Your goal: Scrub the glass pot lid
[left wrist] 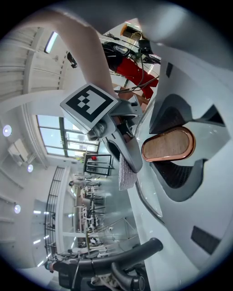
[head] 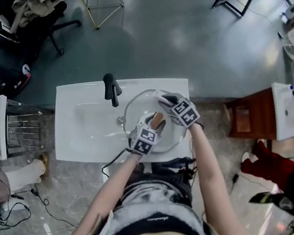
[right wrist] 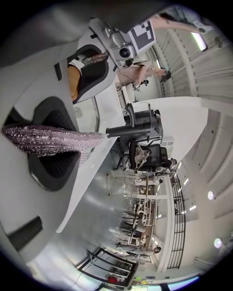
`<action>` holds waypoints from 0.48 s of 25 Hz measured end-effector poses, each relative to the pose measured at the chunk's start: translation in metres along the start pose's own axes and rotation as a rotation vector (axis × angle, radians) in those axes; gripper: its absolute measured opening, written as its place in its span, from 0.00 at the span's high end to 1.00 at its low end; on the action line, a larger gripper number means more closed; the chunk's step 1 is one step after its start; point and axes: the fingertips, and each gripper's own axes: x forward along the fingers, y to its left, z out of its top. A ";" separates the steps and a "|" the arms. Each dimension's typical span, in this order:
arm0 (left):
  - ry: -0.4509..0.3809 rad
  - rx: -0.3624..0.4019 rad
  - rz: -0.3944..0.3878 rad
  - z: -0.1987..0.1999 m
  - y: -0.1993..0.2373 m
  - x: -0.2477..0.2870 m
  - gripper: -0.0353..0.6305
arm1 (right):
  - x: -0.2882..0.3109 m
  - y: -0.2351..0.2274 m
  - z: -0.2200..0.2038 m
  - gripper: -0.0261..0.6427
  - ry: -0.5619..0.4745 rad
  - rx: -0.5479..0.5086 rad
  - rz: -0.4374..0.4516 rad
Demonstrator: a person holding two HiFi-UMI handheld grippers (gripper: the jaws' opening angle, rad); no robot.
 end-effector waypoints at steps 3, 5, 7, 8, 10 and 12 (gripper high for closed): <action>0.000 -0.002 -0.003 0.001 0.000 -0.001 0.67 | -0.009 -0.001 -0.007 0.82 -0.007 0.020 -0.023; 0.002 0.000 -0.004 0.001 0.000 -0.001 0.67 | -0.014 -0.002 -0.012 0.82 -0.016 0.033 -0.042; 0.003 0.001 -0.003 0.000 0.001 -0.001 0.67 | -0.019 -0.002 -0.017 0.82 -0.025 0.045 -0.061; 0.004 0.001 -0.002 0.000 0.002 -0.001 0.67 | -0.021 -0.002 -0.019 0.82 -0.028 0.048 -0.068; 0.004 0.002 -0.002 0.000 0.002 -0.002 0.67 | -0.026 -0.001 -0.023 0.82 -0.031 0.054 -0.079; 0.005 0.002 -0.003 0.000 0.001 -0.002 0.67 | -0.031 0.000 -0.027 0.82 -0.034 0.063 -0.091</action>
